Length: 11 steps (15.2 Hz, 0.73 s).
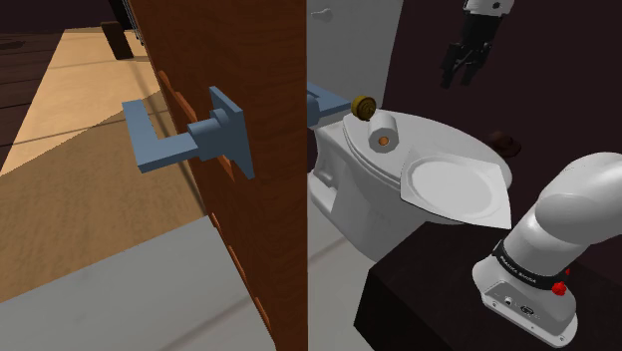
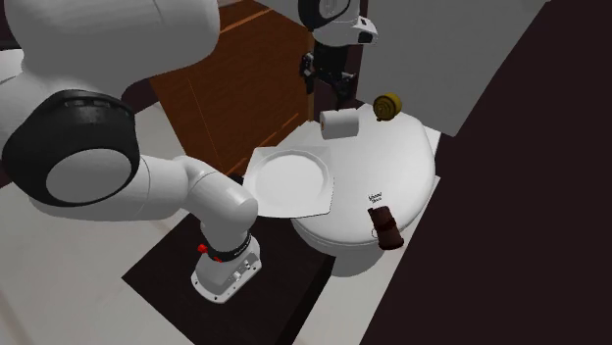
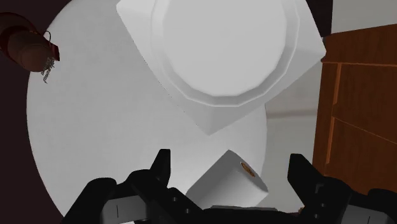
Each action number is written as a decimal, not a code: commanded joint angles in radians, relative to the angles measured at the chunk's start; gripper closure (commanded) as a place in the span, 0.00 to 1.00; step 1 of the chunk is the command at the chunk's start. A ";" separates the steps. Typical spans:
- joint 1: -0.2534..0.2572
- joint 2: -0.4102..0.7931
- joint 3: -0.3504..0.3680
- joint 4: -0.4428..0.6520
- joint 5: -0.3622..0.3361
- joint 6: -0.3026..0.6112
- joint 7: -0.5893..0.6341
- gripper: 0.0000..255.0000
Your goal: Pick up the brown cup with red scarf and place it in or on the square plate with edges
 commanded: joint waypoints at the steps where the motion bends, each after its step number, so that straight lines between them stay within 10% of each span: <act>1: -0.012 0.040 -0.048 0.009 -0.019 0.013 -0.054 0.00; 11: -0.043 0.323 -0.259 0.137 -0.043 0.077 -0.303 0.00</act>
